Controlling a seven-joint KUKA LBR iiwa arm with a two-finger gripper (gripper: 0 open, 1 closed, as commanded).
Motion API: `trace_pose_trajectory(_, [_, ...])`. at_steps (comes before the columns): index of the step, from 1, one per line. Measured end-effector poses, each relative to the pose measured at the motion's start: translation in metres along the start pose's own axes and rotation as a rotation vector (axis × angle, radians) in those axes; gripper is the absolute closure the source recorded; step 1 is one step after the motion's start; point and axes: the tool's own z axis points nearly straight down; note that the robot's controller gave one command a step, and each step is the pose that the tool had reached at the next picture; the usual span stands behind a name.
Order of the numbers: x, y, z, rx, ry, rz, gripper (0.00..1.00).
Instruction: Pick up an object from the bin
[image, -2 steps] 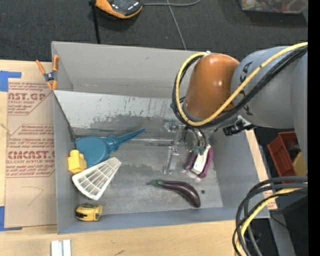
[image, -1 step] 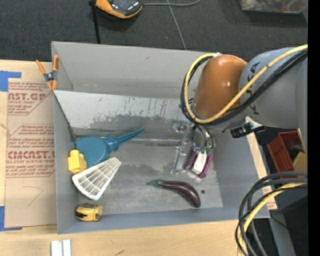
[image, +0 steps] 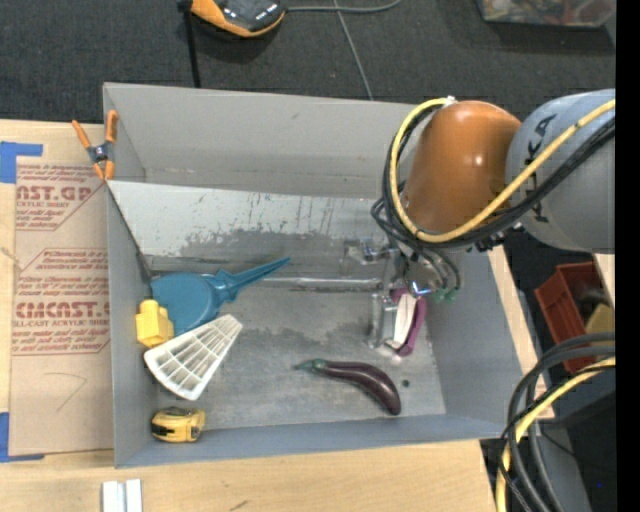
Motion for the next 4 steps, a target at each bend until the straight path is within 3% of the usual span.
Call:
trace_pose_trajectory(1, [0.003, -0.013, -0.017, -0.001, -0.005, 0.068, 0.0])
trace_pose_trajectory(2, [0.006, -0.013, -0.001, -0.001, -0.003, 0.162, 0.0])
trace_pose_trajectory(3, [0.019, -0.017, 0.023, 0.0, -0.004, -0.039, 0.0])
trace_pose_trajectory(4, [0.029, -0.023, 0.061, -0.001, -0.006, 0.11, 0.0])
